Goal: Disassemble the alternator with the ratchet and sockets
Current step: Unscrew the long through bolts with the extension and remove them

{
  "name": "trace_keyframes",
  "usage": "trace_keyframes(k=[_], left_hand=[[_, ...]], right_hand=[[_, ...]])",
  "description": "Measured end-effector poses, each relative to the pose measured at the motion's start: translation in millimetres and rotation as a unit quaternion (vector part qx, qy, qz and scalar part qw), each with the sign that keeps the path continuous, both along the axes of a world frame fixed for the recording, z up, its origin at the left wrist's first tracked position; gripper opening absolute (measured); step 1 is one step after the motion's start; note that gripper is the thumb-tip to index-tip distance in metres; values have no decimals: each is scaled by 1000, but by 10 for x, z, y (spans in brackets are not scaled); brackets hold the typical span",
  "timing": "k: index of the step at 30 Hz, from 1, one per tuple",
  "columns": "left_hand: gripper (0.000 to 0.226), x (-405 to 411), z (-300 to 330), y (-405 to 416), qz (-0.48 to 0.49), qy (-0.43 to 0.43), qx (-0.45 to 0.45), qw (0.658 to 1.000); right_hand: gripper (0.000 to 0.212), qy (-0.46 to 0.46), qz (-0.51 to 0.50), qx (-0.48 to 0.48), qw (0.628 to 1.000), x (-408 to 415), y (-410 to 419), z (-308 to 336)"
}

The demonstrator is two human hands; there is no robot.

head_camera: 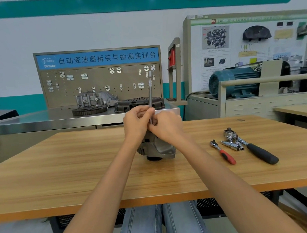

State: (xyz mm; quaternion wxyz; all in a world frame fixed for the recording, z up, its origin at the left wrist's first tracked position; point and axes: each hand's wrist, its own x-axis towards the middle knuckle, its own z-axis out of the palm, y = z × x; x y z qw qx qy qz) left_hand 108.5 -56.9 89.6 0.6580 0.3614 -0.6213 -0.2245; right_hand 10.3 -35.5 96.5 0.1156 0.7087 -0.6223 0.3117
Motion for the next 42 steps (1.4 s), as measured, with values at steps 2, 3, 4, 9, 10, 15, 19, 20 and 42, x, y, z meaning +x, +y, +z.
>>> trace_keyframes(k=[2, 3, 4, 9, 10, 15, 19, 20, 42], left_hand=[[11, -9, 1, 15, 9, 6, 0, 1000], [8, -14, 2, 13, 18, 5, -1, 1000], [9, -19, 3, 11, 29, 4, -4, 1000], [17, -65, -7, -1, 26, 39, 7, 999], [17, -68, -8, 1, 22, 44, 10, 999], [12, -7, -3, 12, -19, -9, 6, 1000], [18, 36, 55, 51, -73, -31, 22, 997], [19, 52, 75, 61, -86, -40, 26, 995], [27, -22, 242, 11, -94, -150, 42, 983]], right_hand=[[26, 2, -1, -3, 1000, -5, -5, -6], [24, 2, 1, -5, 1000, -5, -7, -7], [23, 3, 3, -8, 1000, -2, -6, -11], [24, 8, 13, -36, 999, -19, 5, -23], [24, 16, 18, -35, 999, -30, 3, -19], [23, 26, 49, 11, 998, -77, -63, 43], [24, 33, 66, 15, 997, -130, -126, 36], [23, 29, 75, 16, 997, -157, -140, 30], [30, 20, 88, 1, 996, -365, -291, -13]])
